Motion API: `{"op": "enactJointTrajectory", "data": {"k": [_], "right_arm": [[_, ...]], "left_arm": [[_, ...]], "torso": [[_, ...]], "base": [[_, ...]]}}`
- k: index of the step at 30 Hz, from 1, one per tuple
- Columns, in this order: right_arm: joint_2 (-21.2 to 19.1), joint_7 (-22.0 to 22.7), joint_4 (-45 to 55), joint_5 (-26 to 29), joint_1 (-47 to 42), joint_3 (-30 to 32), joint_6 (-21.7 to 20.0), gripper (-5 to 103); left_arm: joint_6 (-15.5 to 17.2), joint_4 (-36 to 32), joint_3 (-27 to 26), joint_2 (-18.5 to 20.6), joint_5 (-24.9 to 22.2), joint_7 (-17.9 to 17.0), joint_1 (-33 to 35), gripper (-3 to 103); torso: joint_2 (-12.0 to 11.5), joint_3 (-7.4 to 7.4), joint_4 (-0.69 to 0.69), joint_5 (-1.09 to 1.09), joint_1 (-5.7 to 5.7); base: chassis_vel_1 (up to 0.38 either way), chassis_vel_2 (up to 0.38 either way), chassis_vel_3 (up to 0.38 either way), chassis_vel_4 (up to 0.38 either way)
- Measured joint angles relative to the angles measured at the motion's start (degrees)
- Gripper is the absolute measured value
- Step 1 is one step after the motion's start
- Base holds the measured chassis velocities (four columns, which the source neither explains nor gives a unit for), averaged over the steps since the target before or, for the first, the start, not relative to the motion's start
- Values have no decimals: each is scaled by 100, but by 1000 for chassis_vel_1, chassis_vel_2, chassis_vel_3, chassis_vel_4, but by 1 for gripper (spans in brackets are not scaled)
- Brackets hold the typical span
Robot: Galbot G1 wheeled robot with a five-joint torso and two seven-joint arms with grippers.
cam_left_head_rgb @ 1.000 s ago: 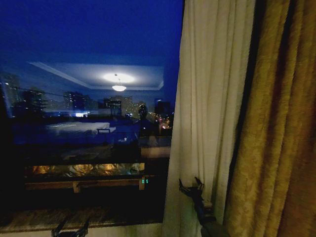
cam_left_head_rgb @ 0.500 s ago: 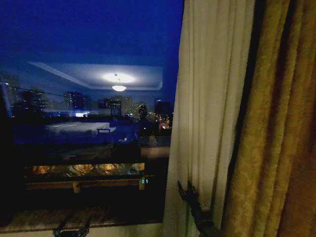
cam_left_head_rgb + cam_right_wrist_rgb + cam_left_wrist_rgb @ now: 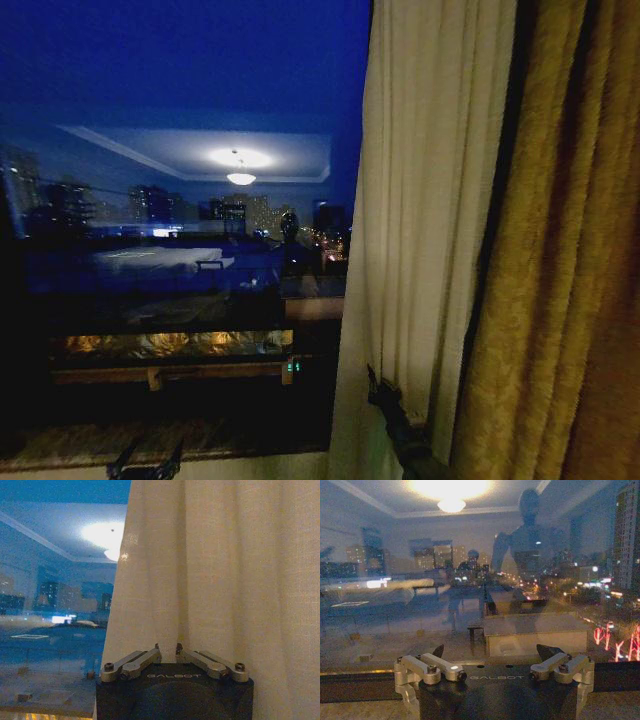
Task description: Open the curtains by pulling them apart, changing their state from closed to fully open.
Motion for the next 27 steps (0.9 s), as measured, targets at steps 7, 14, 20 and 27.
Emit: {"op": "enactJointTrajectory", "data": {"k": [7,14,20,27], "right_arm": [[0,-4,86,113,32,-24,-3,0],[0,-3,123,156,33,-18,-14,0],[0,-7,159,190,-16,10,-18,0],[0,-9,163,212,-14,13,-19,0]], "left_arm": [[-8,20,0,1,-4,0,-1,100],[-11,21,2,4,-5,1,6,100],[-14,21,25,3,0,2,6,100],[-15,21,23,3,5,3,8,100]], "torso": [[0,0,0,0,0],[0,0,0,0,0],[0,0,0,0,0],[0,0,0,0,0]], "base": [[0,0,0,0],[0,0,0,0],[0,0,0,0],[0,0,0,0]]}}
